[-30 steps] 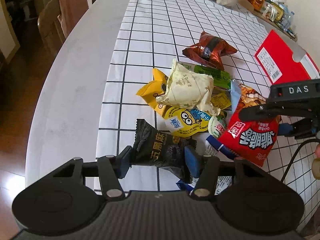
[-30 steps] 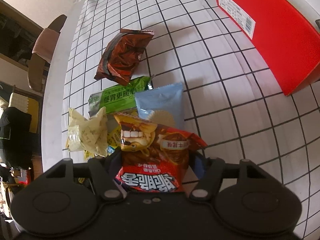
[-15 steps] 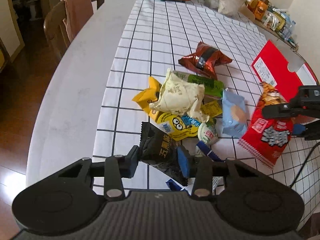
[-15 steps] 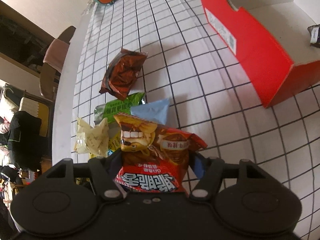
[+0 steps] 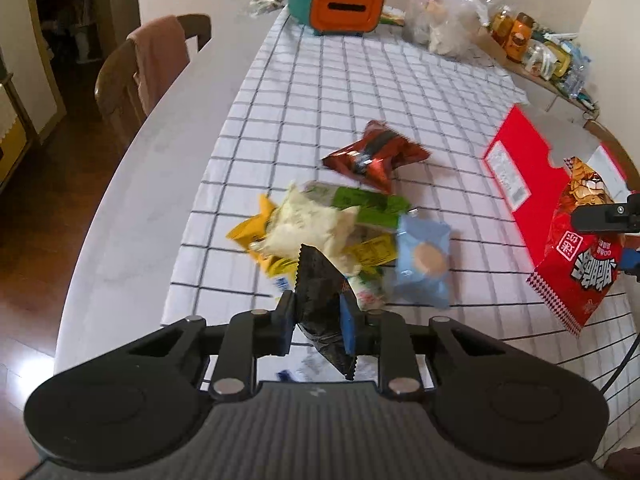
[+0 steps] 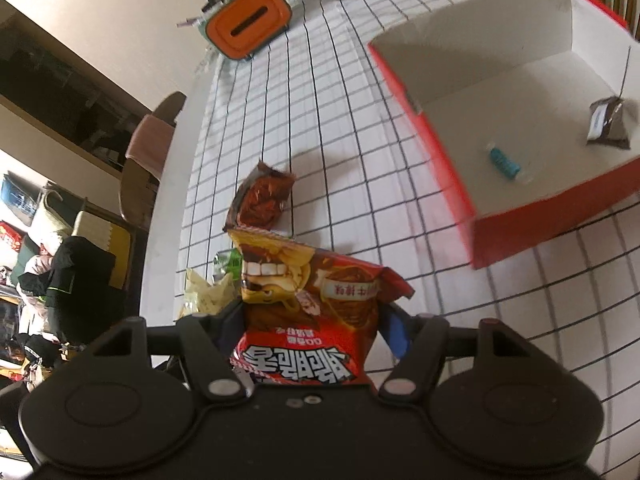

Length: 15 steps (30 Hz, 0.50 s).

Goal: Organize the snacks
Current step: 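Lift the black packet with the left tool, adjusting its grip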

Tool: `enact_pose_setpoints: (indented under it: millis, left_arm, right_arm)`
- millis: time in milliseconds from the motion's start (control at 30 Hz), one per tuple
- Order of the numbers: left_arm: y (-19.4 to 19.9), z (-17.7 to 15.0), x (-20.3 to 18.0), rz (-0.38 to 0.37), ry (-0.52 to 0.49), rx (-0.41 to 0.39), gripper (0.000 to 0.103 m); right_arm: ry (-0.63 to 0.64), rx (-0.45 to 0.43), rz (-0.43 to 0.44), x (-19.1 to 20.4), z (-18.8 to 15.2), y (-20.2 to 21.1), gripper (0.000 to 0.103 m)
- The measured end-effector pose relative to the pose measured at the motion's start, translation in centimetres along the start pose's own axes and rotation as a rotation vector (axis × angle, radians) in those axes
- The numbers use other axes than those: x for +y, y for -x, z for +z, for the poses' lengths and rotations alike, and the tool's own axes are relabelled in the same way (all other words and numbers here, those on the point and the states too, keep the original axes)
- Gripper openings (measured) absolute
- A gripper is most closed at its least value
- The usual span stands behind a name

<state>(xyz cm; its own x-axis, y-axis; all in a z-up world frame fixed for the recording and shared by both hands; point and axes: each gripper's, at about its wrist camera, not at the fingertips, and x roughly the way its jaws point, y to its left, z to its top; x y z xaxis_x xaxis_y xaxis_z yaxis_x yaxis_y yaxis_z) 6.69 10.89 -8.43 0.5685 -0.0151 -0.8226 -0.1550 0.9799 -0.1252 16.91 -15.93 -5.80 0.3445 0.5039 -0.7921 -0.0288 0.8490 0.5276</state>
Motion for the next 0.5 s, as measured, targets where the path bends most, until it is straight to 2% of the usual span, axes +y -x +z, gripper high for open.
enact_pose_setpoints:
  millis: [67, 200, 333, 500]
  left_arm:
    - [0.6, 0.3, -1.1, 0.003, -0.006, -0.01, 0.022]
    - [1.8, 1.0, -3.5, -0.012, -0.013, -0.021, 0.007]
    - [2.5, 2.0, -6.7, -0.019, -0.059, -0.056, 0.007]
    - [2.0, 2.5, -9.1, -0.014, -0.058, -0.037, 0.007]
  right_arm:
    - [0.007, -0.011, 0.011, -0.8, 0.5, 1.1, 0.069]
    - [0.024, -0.038, 0.032, -2.2, 2.0, 3.3, 0.069]
    - [0.057, -0.086, 0.036, -3.7, 3.8, 5.8, 0.069]
    - [0.054, -0.117, 0.031, -6.2, 5.8, 7.7, 0.069]
